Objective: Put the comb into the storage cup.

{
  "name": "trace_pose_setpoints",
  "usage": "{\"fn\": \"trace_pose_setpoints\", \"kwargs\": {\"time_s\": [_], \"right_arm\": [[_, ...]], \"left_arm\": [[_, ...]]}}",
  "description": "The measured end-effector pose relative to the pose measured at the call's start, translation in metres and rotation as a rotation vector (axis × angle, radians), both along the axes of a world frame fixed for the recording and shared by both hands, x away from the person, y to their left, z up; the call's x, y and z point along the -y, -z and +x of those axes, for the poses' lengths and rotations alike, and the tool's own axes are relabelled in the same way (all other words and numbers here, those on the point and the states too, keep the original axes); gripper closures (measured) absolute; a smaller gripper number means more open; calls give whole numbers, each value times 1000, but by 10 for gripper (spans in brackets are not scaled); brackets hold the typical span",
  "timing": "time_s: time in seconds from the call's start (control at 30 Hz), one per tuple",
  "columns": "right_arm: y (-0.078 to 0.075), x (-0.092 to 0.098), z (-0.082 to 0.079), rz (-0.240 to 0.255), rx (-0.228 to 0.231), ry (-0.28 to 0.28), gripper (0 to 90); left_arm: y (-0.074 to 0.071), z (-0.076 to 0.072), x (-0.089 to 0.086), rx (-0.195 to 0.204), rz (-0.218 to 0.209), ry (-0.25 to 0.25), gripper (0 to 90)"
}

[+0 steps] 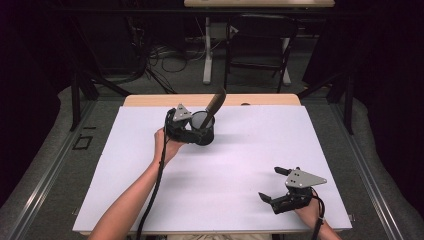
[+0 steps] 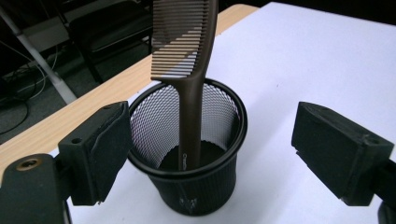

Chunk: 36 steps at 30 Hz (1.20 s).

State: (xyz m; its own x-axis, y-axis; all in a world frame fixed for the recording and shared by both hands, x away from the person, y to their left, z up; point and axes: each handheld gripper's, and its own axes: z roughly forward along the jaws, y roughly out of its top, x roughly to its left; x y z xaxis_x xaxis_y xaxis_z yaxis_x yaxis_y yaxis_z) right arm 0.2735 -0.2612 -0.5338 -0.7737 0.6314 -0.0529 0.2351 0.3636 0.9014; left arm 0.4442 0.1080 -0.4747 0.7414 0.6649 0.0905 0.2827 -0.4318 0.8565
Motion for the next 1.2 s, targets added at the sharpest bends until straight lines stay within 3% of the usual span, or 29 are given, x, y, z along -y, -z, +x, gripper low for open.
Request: {"fn": "trace_pose_setpoints", "kwargs": {"time_s": [0.57,1.2], "right_arm": [[0,0,0,0,0,1,0],[0,0,0,0,-2,4,0]], "left_arm": [[-1,-22,-17,-24,53,12,125],[2,-40,-38,-38,54,-19,125]]}}
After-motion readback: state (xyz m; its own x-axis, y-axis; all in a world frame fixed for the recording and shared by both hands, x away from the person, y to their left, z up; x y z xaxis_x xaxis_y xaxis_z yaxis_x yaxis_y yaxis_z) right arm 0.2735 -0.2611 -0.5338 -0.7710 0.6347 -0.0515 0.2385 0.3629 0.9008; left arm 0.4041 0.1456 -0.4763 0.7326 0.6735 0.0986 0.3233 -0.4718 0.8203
